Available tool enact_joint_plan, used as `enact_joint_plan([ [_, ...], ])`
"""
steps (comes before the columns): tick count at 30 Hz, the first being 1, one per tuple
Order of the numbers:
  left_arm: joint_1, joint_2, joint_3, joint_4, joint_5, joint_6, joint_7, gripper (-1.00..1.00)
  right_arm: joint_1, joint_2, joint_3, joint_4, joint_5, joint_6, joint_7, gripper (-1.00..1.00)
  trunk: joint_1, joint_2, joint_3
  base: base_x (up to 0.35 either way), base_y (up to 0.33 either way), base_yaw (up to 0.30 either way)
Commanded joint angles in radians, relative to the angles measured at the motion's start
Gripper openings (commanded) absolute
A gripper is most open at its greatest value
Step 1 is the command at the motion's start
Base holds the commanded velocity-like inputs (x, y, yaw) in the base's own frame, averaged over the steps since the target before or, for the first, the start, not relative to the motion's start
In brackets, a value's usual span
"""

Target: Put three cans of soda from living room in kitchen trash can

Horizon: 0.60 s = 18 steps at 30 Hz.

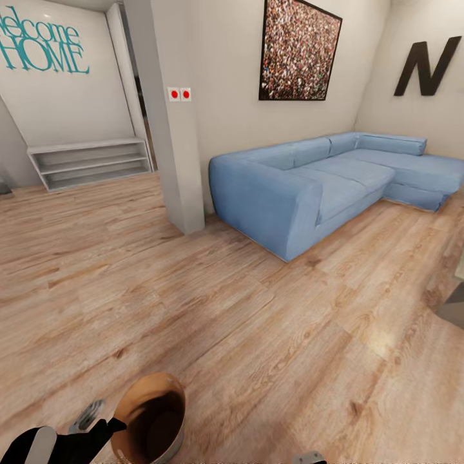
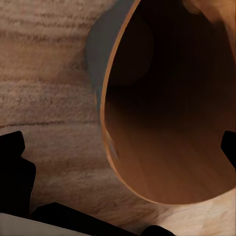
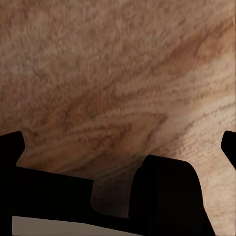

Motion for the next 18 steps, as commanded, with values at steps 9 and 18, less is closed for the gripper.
enact_joint_plan([
  [9,0.000,0.000,0.005,0.000,0.001,-0.001,0.000,1.00,0.000,0.000,0.000,0.000,0.000,0.000,0.001,1.00,0.035,-0.063,-0.043,0.000,0.000,0.000],
  [18,0.000,-0.001,0.005,0.000,0.000,-0.002,0.001,1.00,0.000,0.000,0.000,0.000,0.000,0.001,0.001,1.00,0.069,-0.126,-0.086,0.000,0.000,0.000],
])
